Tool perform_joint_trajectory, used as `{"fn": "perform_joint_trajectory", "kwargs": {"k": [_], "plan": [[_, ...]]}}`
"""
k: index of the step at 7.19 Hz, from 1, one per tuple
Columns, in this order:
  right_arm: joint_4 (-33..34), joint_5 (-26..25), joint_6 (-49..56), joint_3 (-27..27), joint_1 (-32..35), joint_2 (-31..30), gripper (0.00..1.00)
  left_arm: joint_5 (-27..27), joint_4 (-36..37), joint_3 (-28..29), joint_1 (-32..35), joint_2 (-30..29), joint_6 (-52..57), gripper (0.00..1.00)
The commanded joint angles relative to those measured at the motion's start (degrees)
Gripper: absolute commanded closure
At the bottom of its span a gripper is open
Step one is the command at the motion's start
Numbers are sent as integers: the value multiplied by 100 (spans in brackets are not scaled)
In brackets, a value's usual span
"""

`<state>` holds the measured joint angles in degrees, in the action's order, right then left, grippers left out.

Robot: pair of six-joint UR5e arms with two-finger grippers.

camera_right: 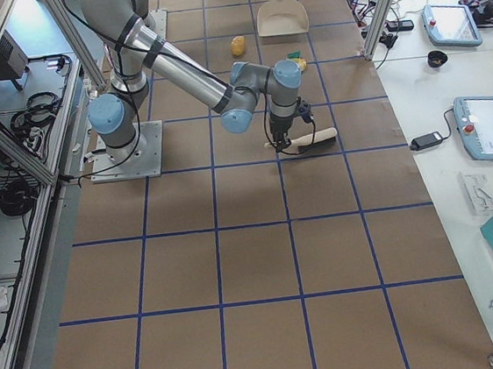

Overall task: Sweep and dump trash into bin
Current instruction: 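Lift the brush with the right gripper and carry it toward the bread ring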

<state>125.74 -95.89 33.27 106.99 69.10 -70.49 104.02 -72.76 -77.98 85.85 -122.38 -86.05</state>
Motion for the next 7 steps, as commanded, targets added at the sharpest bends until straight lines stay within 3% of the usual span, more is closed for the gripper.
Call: {"fn": "perform_joint_trajectory", "kwargs": {"k": [1, 2, 4, 7], "plan": [[-31, 0, -92, -55, 16, -113, 88, 5, -212, 301, 124, -189, -436, 100], [-75, 105, -224, -21, 34, -271, 87, 13, -160, 371, 194, -285, -612, 100], [-443, 875, -890, -3, 121, -360, 88, 66, -151, 704, 413, -531, -632, 100], [-436, 591, -1899, -56, 883, -360, 88, 321, -159, 749, 660, -725, -641, 100]]}}
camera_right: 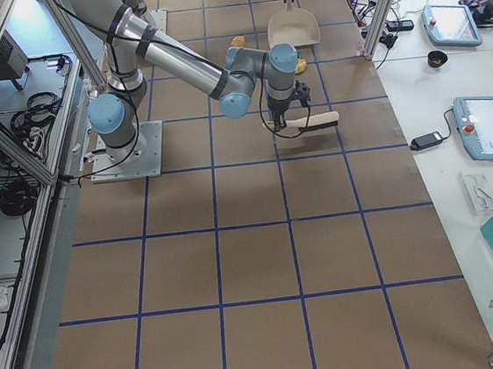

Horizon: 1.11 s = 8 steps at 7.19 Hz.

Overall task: Sweep and dump trash into bin
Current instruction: 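Lift the brush with the right gripper and carry it toward the bread ring, then sweep the bread ring and sponge into the dustpan with the right-held brush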

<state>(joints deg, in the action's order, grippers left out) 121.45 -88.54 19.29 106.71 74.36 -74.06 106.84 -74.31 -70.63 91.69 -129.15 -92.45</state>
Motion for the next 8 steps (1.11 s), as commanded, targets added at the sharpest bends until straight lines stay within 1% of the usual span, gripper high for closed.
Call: {"fn": "perform_joint_trajectory", "kwargs": {"k": [1, 3, 4, 6, 7, 8], "plan": [[19, -146, -871, -36, 690, -3, 88, 30, -4, 14, 121, -67, -1, 100], [80, -59, -1723, -88, 1314, 5, 94, 47, -4, 23, 252, -84, -9, 100], [37, 3, -2284, -210, 1639, 40, 94, 47, -4, 23, 305, -84, -9, 100], [71, 74, -2726, -421, 2404, 154, 94, 47, -4, 23, 315, -93, -9, 100], [20, 74, -2807, -640, 2625, 372, 94, 47, -4, 23, 315, -93, -9, 100], [45, 74, -3069, -747, 2905, 609, 94, 38, -4, 23, 315, -84, -9, 100]]}}
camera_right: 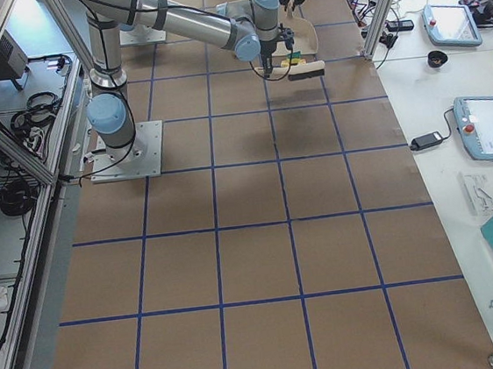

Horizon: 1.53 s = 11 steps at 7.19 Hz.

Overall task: Sweep and dump trash into bin
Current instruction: 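Sweep the bread ring and sponge into the dustpan with the right-held brush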

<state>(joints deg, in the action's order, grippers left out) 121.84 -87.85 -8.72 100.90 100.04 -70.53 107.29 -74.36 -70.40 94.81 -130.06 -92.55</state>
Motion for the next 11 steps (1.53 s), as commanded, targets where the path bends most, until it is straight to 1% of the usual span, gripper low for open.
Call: {"fn": "perform_joint_trajectory", "kwargs": {"k": [1, 6, 7, 8, 10, 11], "plan": [[59, -4, -453, -211, 489, 363, 94, -7, 0, 0, 2, 7, 0, 100], [60, 127, -1376, -273, 560, 697, 93, -15, 0, 0, 2, 7, 0, 100], [190, 136, -1491, -334, 691, 742, 93, -24, 0, 0, 2, 7, 0, 100], [191, 284, -1692, -500, 814, 820, 93, -33, 0, 0, 2, 7, 0, 100], [191, 321, -2036, -799, 1139, 1066, 93, -24, 0, 0, 2, 7, 0, 100], [182, 434, -2115, -826, 1245, 1058, 93, -33, 0, 0, 2, 7, 0, 100]]}}
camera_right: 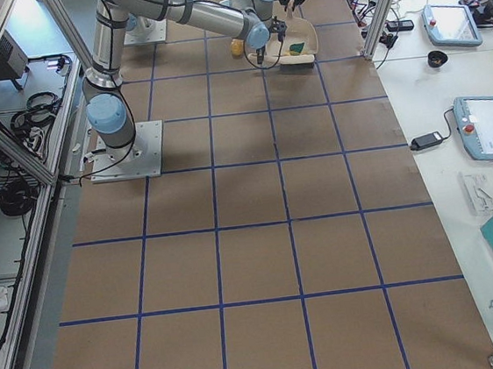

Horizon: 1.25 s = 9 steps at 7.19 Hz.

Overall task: Sweep and dump trash into bin
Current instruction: 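Sweep the bread ring and sponge into the dustpan with the right-held brush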

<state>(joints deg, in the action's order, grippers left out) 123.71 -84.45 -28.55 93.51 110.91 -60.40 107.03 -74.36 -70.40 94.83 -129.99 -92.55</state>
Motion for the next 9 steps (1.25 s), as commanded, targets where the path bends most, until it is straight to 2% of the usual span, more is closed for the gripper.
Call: {"fn": "perform_joint_trajectory", "kwargs": {"k": [1, 5, 8, 9], "plan": [[65, 382, -403, -96, 246, 54, 93, -6, 0, 0, 0, 0, 0, 100], [162, 447, -887, -272, 720, 63, 93, -59, 9, 0, 0, 9, 0, 100], [92, 368, -417, -482, 625, 63, 91, -103, 9, -9, 0, 26, 87, 100], [57, 342, -371, -622, 563, 63, 91, -277, 9, -9, 0, 96, 192, 100]]}}
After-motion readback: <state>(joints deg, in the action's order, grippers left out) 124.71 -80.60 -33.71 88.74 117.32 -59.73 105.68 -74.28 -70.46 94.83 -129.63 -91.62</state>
